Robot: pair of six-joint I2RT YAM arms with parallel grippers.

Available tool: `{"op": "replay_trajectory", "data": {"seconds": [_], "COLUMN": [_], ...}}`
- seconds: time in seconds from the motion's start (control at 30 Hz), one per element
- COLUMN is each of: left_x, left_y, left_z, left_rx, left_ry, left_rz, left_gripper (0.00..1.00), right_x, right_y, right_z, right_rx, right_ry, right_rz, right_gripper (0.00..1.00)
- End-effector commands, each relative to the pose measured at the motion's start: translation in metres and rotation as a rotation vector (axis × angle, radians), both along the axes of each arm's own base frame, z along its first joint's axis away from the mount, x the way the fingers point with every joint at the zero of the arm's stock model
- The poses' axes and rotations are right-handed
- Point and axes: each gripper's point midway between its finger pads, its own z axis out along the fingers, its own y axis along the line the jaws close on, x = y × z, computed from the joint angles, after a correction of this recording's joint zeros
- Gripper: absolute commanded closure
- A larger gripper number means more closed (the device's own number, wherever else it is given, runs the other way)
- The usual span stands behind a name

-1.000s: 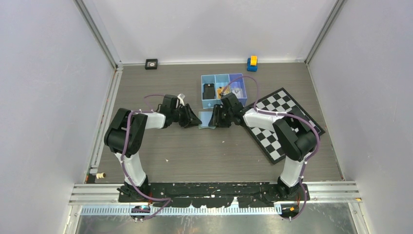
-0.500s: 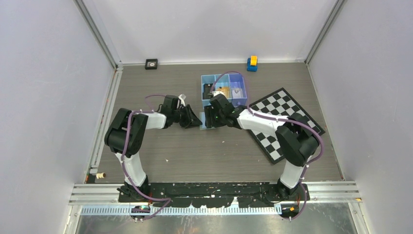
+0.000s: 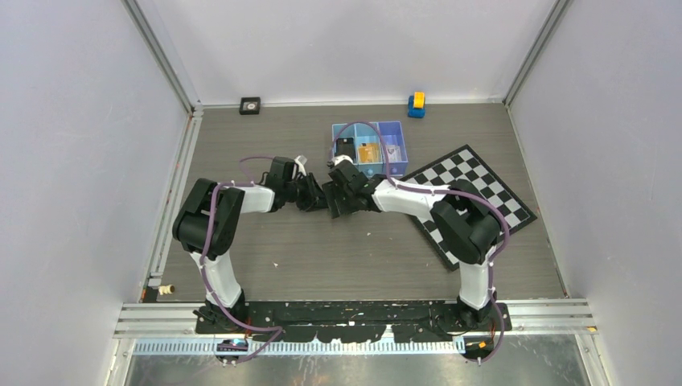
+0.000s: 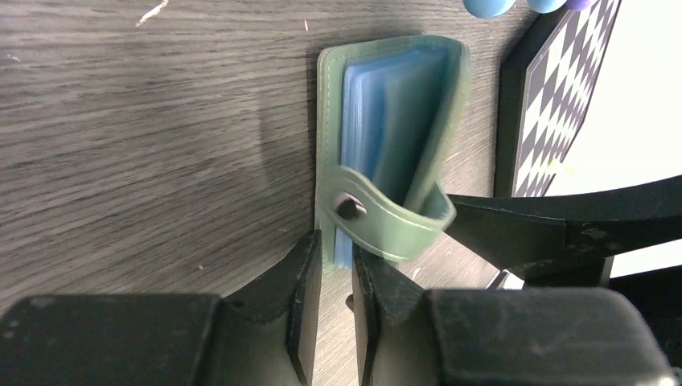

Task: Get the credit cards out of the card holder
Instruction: Close the card holder at the center of the board.

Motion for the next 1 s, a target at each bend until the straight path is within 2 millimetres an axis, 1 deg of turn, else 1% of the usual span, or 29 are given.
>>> {"op": "replay_trajectory", "data": {"seconds": [0.0,0.1,0.17,0.23,0.3,0.47,0.53,0.57,0.7,0.73,0.8,0.97], "left_x": [0.002,0.003,0.004,0.006,0.007,0.008,0.008,0.008,0.007,0.007,0.008,0.007], "left_y": [0.001,0.006,0.010,0.015,0.020,0.025,0.025,0.024,0.024,0.024,0.024,0.025], "left_z": [0.013,0.019,0.022,0.025,0.028,0.034,0.034,0.035,0.037,0.037,0.040,0.044], "left_rx": [0.007,0.013,0.005,-0.010,-0.024,-0.029,-0.031,-0.033,-0.039,-0.039,-0.045,-0.053], "left_ry": [-0.056,-0.073,-0.080,-0.087,-0.097,-0.119,-0.119,-0.120,-0.127,-0.128,-0.136,-0.149], "left_rz": [-0.001,0.017,0.034,0.065,0.091,0.113,0.113,0.112,0.112,0.111,0.113,0.117], "left_gripper": [0.79,0.79,0.80,0.81,0.83,0.85,0.86,0.86,0.86,0.86,0.86,0.86], "right_x": [0.002,-0.001,-0.002,-0.003,-0.003,0.013,0.014,0.015,0.016,0.015,0.014,0.010], "right_y": [0.017,0.021,0.021,0.020,0.017,-0.003,-0.006,-0.006,-0.008,-0.008,-0.004,-0.001], "right_z": [-0.005,0.000,0.010,0.025,0.035,0.049,0.054,0.057,0.065,0.069,0.078,0.093], "right_rx": [0.030,0.053,0.078,0.111,0.121,0.083,0.091,0.100,0.116,0.127,0.172,0.222], "right_ry": [0.037,0.041,0.024,-0.009,-0.037,-0.128,-0.152,-0.163,-0.185,-0.193,-0.219,-0.242], "right_rz": [0.041,0.052,0.058,0.062,0.048,-0.046,-0.056,-0.056,-0.060,-0.051,-0.033,-0.004], "right_gripper": [0.29,0.29,0.29,0.30,0.32,0.45,0.50,0.50,0.51,0.48,0.40,0.38]}}
